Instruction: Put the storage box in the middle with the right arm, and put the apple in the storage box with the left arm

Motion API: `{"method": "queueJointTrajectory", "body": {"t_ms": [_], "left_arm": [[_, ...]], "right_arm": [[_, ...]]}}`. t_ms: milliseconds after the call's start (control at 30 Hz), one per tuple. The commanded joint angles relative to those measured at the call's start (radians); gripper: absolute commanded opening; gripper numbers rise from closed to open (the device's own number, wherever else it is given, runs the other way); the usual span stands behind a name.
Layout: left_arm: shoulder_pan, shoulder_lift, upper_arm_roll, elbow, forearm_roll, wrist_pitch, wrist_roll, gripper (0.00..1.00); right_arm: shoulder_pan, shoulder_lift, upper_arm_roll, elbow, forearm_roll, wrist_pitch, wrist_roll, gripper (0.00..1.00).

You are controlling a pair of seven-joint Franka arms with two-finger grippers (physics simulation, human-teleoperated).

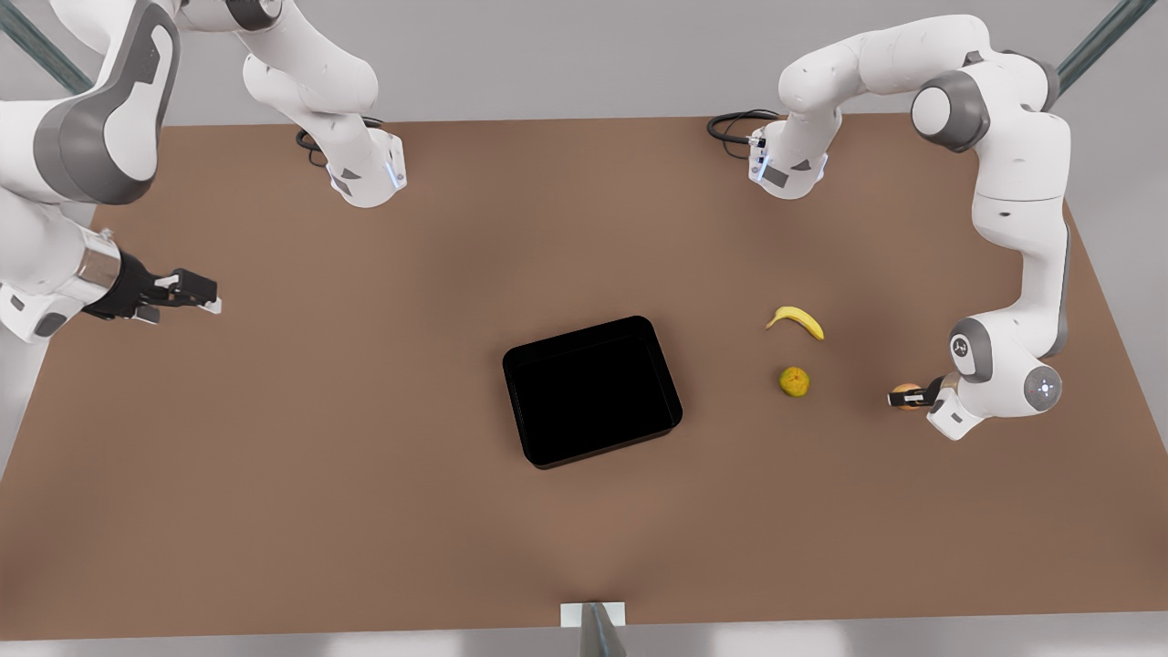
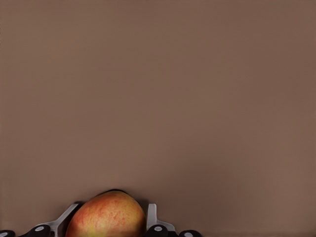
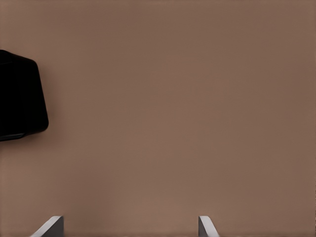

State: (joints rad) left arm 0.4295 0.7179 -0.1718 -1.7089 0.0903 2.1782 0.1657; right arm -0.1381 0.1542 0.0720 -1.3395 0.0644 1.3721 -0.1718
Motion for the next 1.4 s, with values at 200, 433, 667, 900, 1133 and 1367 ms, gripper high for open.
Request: {"method": "queueJointTrajectory", "body": {"t_ms": [200, 433, 667, 900, 1133, 1367], "left_arm": [[-0.002, 0.000, 0.000, 0.000, 0.000, 0.000, 0.000, 0.71], [-0.005, 0.000, 0.000, 0.000, 0.000, -0.006, -0.014, 0.71], [-0.014, -0.014, -0.002, 0.000, 0.000, -0.015, -0.035, 0.71], [-0.178, -0.097, -0.009, 0.077, 0.000, -0.241, -0.287, 0.71], [-0.486, -0.100, -0.028, 0.218, -0.012, -0.422, -0.811, 0.71], [-0.779, -0.026, -0.043, 0.387, -0.124, -0.422, -1.350, 0.71]], "right_arm": [[0.008, 0.007, 0.002, 0.006, 0.000, 0.007, -0.002, 1.00], [0.058, 0.031, 0.011, 0.008, -0.078, 0.145, 0.032, 1.00], [0.060, 0.051, 0.015, 0.026, -0.086, 0.197, 0.031, 1.00], [0.057, 0.067, 0.045, 0.026, -0.083, 0.205, 0.002, 1.00], [0.035, 0.094, 0.038, 0.026, -0.081, 0.228, 0.000, 1.00], [0.034, 0.093, 0.038, 0.026, -0.080, 0.226, 0.000, 1.00]]}}
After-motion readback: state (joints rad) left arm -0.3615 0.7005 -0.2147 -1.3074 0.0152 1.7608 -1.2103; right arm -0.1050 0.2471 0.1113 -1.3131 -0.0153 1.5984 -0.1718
